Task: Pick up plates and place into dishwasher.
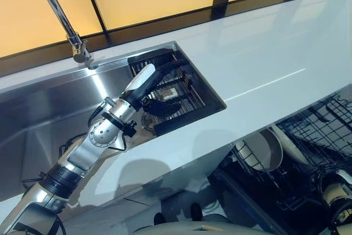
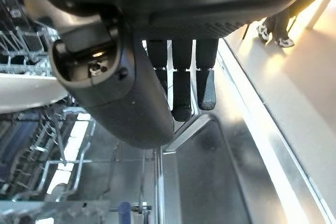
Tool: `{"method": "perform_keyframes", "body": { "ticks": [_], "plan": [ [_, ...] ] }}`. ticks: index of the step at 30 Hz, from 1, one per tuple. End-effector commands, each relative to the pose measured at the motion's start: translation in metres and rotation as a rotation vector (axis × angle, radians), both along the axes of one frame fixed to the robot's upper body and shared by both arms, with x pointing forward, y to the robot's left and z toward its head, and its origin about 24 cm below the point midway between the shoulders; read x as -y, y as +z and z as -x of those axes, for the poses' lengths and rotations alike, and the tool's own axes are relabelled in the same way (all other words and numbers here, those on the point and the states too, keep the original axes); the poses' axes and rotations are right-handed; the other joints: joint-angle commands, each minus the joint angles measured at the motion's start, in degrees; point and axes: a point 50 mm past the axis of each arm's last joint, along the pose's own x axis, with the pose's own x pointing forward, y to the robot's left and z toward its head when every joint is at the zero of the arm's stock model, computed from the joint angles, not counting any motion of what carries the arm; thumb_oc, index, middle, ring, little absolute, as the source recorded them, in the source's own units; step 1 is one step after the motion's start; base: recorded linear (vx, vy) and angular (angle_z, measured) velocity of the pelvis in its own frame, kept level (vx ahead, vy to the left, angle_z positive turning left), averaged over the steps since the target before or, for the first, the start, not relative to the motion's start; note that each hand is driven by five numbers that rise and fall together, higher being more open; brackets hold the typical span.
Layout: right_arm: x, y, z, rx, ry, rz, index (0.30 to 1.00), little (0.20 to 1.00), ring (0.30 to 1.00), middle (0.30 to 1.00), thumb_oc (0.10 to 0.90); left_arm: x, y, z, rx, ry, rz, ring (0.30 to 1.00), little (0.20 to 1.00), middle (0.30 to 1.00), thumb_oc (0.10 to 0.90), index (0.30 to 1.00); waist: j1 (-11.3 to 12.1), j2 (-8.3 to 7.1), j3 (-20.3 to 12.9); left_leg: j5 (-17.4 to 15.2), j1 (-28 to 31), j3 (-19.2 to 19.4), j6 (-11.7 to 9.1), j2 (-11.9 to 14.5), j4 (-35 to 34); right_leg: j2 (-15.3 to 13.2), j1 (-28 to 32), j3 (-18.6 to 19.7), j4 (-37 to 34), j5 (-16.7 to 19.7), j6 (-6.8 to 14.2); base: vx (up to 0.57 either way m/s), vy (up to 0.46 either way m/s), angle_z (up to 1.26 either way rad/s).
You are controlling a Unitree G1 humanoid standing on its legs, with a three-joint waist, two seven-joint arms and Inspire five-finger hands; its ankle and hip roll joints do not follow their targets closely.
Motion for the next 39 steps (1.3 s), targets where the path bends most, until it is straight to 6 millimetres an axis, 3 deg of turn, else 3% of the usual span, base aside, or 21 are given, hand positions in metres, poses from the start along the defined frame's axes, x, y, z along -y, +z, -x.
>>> {"method": "perform_keyframes", "body": {
  "ticks": [1,7,16,28,32,39],
  "plan": [
    [-0.091,-0.011,-0.079,0.385,0.184,-0.403,0.3,0.2,0.3,0.3,0.1,0.028,0.064,-0.005,0.276,-0.098,0.161,0.9,0.9,0.9,0.8,0.9,3.22,5.54,1.71,-7.44,1.64,-1.85,1.46,-0.43,0.46,0.58,1.17,-0.85,0.64,-4.06,0.95,0.0,0.0,0.0],
    [-0.105,0.021,-0.117,0.536,0.279,-0.404,0.3,0.2,0.3,0.3,0.1,0.032,0.062,-0.007,0.271,-0.104,0.166,0.9,0.9,0.9,0.8,0.9,4.07,6.23,1.34,-7.26,1.48,-2.44,1.46,-0.74,0.46,0.38,1.2,-1.11,0.64,-4.06,0.62,-0.01,0.009,-0.15],
    [-0.113,0.057,-0.153,0.553,0.371,-0.346,0.3,0.2,0.3,0.3,0.1,0.037,0.059,-0.011,0.254,-0.102,0.18,0.9,0.9,0.9,0.8,0.9,5.39,5.84,0.06,-7.11,2.02,-3.95,1.51,-1.11,0.46,0.36,2.31,-1.76,0.64,-4.36,0.19,0.0,0.0,-0.05],
    [-0.103,0.076,-0.165,0.43,0.431,-0.227,0.3,0.2,0.3,0.3,0.1,0.027,0.057,-0.012,0.237,-0.081,0.158,0.9,0.9,0.9,0.8,0.9,7.67,4.89,-0.87,-6.7,2.54,-6.35,1.46,-1.28,0.46,0.13,3.87,-3.82,0.64,-4.88,-0.3,0.01,-0.006,0.14],
    [-0.103,0.072,-0.163,0.415,0.427,-0.231,0.3,0.2,0.3,0.3,0.1,0.023,0.054,-0.011,0.221,-0.078,0.15,0.9,0.9,0.9,0.8,0.9,8.23,4.52,-1.06,-6.72,3.03,-6.96,1.53,-1.28,0.46,0.1,4.58,-4.1,0.64,-5.08,-0.38,0.05,0.003,0.21],
    [-0.107,0.086,-0.171,0.53,0.426,-0.248,0.3,0.2,0.3,0.3,0.1,0.017,0.05,-0.011,0.206,-0.057,0.149,0.9,0.9,0.9,0.8,0.9,8.89,4.38,-1.08,-6.72,3.47,-7.64,1.5,-1.2,0.46,0.13,5.24,-4.32,0.64,-5.29,-0.61,0.04,0.006,0.03]
  ]
}}
